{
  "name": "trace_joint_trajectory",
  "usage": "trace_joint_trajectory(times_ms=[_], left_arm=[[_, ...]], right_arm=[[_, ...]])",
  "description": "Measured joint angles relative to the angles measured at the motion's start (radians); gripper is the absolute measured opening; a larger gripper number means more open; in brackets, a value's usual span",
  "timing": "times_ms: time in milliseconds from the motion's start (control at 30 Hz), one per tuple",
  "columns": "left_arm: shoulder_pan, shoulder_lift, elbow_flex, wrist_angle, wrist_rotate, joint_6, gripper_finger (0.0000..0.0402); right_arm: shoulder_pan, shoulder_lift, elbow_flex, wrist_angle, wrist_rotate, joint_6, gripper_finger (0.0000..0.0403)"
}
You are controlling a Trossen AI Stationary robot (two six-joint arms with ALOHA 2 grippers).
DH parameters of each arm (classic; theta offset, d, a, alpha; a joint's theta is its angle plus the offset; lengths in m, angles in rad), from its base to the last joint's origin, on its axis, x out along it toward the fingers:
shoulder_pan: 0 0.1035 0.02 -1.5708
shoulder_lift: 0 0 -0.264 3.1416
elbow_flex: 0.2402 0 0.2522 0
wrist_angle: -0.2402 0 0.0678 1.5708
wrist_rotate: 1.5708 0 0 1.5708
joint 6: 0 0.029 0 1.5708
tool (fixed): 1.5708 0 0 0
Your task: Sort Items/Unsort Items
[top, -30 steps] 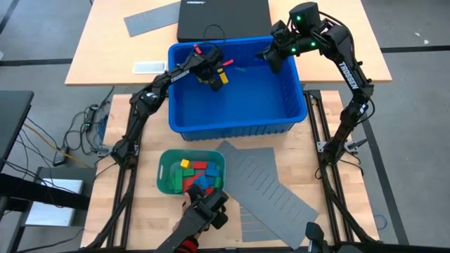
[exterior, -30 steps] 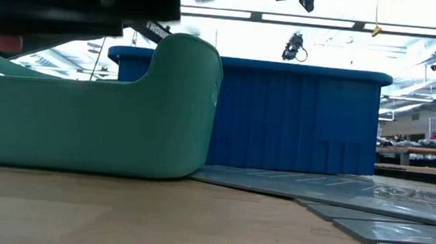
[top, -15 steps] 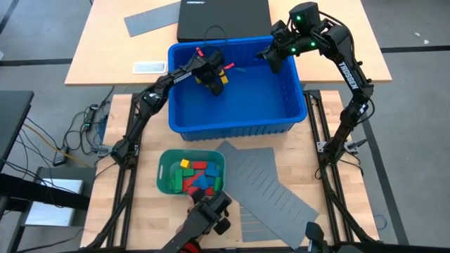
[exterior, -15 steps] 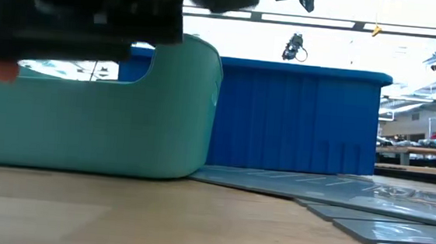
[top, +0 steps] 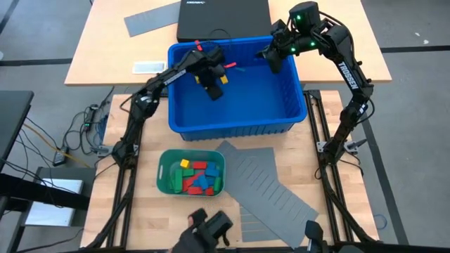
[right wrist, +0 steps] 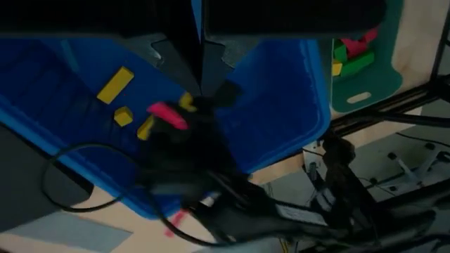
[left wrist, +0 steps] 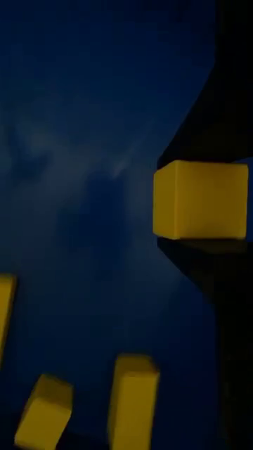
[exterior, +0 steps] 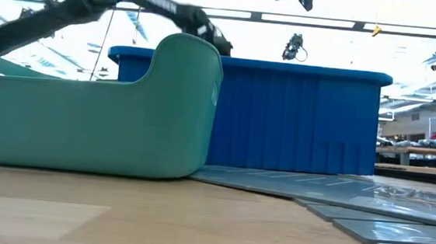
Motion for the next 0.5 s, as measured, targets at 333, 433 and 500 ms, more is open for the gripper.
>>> trace_joint_trajectory(times_ms=[333, 433, 500], left_arm=[[-0.139, -0.305, 0.001, -0.151, 0.151, -0.163, 0.013], [-0.189, -0.371, 0.001, -0.212, 0.161, -0.245, 0.013], [-0.231, -0.406, -0.009, -0.225, 0.156, -0.291, 0.013]], right_arm=[[0.0, 0.0, 0.0, 0.049, 0.001, -0.041, 0.0004], [0.0, 0.0, 0.0, 0.052, 0.001, -0.057, 0.0003], [0.0, 0.0, 0.0, 0.052, 0.001, -0.072, 0.0002]])
